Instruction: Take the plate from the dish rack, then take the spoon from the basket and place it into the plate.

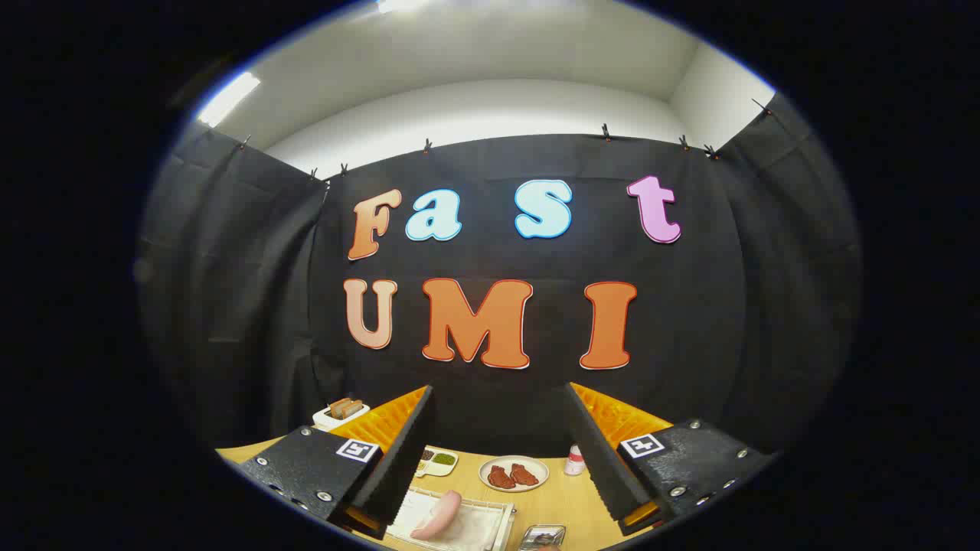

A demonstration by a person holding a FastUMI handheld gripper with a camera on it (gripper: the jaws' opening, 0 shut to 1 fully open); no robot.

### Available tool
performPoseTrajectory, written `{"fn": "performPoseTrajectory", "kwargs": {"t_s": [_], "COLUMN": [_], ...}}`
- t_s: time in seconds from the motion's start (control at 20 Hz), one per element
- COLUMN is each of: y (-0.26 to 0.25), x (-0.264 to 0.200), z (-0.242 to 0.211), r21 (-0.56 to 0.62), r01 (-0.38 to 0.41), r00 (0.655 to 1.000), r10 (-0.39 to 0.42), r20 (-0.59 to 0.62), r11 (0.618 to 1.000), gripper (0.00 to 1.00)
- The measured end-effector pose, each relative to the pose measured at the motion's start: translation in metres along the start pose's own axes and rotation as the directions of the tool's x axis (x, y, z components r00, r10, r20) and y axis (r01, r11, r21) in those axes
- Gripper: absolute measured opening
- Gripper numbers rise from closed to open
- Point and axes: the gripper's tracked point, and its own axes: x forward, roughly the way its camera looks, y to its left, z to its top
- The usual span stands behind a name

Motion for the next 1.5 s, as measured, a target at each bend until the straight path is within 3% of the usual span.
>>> {"fn": "performPoseTrajectory", "kwargs": {"t_s": [0.8,1.5], "y": [0.010,0.025], "x": [0.005,-0.001], "z": [-0.018,-0.082], "r21": [0.103,0.143], "r01": [-0.050,-0.091], "r00": [0.998,0.976], "r10": [0.054,0.116], "r20": [-0.042,-0.181], "r11": [0.993,0.985], "gripper": [0.99,0.99]}}
